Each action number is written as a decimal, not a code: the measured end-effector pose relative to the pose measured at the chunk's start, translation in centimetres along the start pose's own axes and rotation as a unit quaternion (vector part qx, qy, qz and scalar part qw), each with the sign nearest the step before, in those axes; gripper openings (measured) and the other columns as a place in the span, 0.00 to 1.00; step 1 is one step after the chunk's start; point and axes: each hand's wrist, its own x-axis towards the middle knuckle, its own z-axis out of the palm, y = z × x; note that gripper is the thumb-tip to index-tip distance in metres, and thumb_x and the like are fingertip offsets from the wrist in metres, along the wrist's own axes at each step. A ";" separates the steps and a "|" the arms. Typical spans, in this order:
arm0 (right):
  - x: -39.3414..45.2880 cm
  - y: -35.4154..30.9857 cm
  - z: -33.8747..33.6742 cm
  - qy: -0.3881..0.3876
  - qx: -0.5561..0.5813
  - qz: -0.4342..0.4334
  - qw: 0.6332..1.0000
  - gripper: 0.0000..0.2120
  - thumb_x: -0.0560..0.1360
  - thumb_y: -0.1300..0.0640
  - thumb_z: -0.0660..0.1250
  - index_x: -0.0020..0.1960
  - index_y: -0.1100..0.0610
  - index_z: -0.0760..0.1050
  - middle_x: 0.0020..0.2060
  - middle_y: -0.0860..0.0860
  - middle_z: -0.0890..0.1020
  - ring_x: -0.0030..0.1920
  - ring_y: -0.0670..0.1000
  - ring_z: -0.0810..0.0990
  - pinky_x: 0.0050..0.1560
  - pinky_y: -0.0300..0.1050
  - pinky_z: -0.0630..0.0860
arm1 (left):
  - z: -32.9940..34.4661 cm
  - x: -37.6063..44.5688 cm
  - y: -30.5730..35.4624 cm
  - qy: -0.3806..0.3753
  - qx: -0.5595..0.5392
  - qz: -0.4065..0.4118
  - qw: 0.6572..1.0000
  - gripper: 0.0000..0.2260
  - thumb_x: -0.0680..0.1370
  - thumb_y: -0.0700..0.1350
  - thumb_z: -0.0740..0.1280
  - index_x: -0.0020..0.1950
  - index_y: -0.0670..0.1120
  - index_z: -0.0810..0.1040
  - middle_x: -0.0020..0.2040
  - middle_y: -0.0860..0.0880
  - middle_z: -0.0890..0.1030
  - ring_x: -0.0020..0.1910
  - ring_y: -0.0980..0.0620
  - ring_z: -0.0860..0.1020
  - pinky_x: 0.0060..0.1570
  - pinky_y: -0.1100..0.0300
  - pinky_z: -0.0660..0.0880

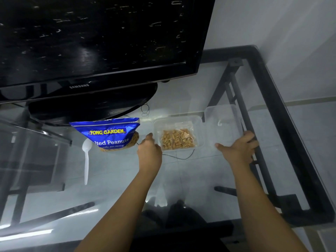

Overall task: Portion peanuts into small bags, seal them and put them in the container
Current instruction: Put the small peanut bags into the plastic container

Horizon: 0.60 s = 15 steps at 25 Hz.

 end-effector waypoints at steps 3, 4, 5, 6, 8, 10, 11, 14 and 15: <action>-0.3 -0.9 -0.9 0.088 0.337 -0.065 0.935 0.28 0.70 0.71 0.68 0.62 0.56 0.57 0.60 0.60 0.70 0.45 0.46 0.76 0.45 0.28 0.75 | -0.1 -0.4 0.0 0.006 -0.020 -0.007 1.000 0.19 0.77 0.37 0.62 0.68 0.38 0.66 0.60 0.37 0.77 0.57 0.40 0.76 0.55 0.51 0.74; -0.4 -1.3 -1.5 0.118 0.419 -0.069 0.898 0.25 0.72 0.71 0.65 0.60 0.54 0.57 0.55 0.56 0.74 0.45 0.45 0.77 0.46 0.29 0.75 | -0.3 -0.6 0.1 0.026 -0.026 0.000 0.999 0.20 0.77 0.39 0.63 0.69 0.38 0.65 0.62 0.37 0.75 0.60 0.41 0.74 0.57 0.50 0.73; -0.4 -1.8 -2.1 0.140 0.472 -0.067 0.868 0.21 0.74 0.68 0.64 0.60 0.54 0.59 0.51 0.51 0.76 0.46 0.43 0.78 0.49 0.32 0.76 | -0.4 -0.7 0.3 0.052 -0.035 0.017 0.998 0.20 0.78 0.41 0.63 0.69 0.39 0.65 0.63 0.38 0.73 0.61 0.41 0.72 0.58 0.50 0.72; -0.3 -2.3 -2.7 0.145 0.500 -0.068 0.851 0.18 0.76 0.65 0.63 0.62 0.55 0.62 0.49 0.48 0.77 0.47 0.41 0.79 0.52 0.34 0.76 | -0.8 -0.8 0.7 0.075 -0.054 0.040 0.995 0.19 0.78 0.42 0.63 0.68 0.39 0.66 0.63 0.38 0.72 0.62 0.42 0.72 0.58 0.50 0.71; -0.2 -3.2 -3.2 0.102 0.492 -0.092 0.860 0.16 0.77 0.59 0.63 0.64 0.55 0.67 0.52 0.48 0.78 0.51 0.41 0.79 0.53 0.35 0.76 | -1.5 -1.0 1.9 0.069 -0.131 0.065 0.987 0.18 0.80 0.45 0.60 0.68 0.40 0.69 0.62 0.43 0.74 0.59 0.48 0.74 0.57 0.54 0.74; -0.5 -4.0 -2.6 0.013 0.426 -0.126 0.896 0.15 0.77 0.56 0.63 0.63 0.53 0.71 0.57 0.52 0.79 0.56 0.46 0.79 0.57 0.41 0.77 | -2.1 -1.2 3.1 0.020 -0.207 0.056 0.977 0.18 0.81 0.48 0.57 0.68 0.43 0.69 0.61 0.51 0.75 0.58 0.54 0.74 0.56 0.61 0.73; -0.7 -4.4 -2.0 -0.023 0.385 -0.139 0.912 0.14 0.77 0.55 0.63 0.63 0.52 0.72 0.59 0.52 0.79 0.57 0.48 0.78 0.59 0.44 0.76 | -2.3 -1.2 3.4 0.014 -0.224 0.054 0.973 0.17 0.81 0.49 0.57 0.68 0.44 0.70 0.59 0.53 0.76 0.56 0.56 0.75 0.55 0.64 0.73; -1.0 -5.3 0.3 -0.064 0.295 -0.169 0.938 0.16 0.78 0.54 0.61 0.65 0.53 0.72 0.60 0.49 0.77 0.58 0.44 0.75 0.64 0.42 0.71 | -2.3 -1.0 2.7 0.042 -0.191 0.042 0.980 0.15 0.80 0.43 0.60 0.65 0.42 0.74 0.53 0.48 0.81 0.47 0.56 0.76 0.47 0.67 0.71; -1.2 -5.7 1.1 -0.075 0.273 -0.179 0.942 0.16 0.79 0.55 0.60 0.66 0.54 0.71 0.62 0.50 0.76 0.59 0.43 0.73 0.64 0.39 0.69 | -2.2 -0.8 2.1 0.049 -0.170 0.026 0.984 0.14 0.79 0.42 0.61 0.64 0.41 0.74 0.53 0.45 0.81 0.46 0.55 0.76 0.46 0.66 0.71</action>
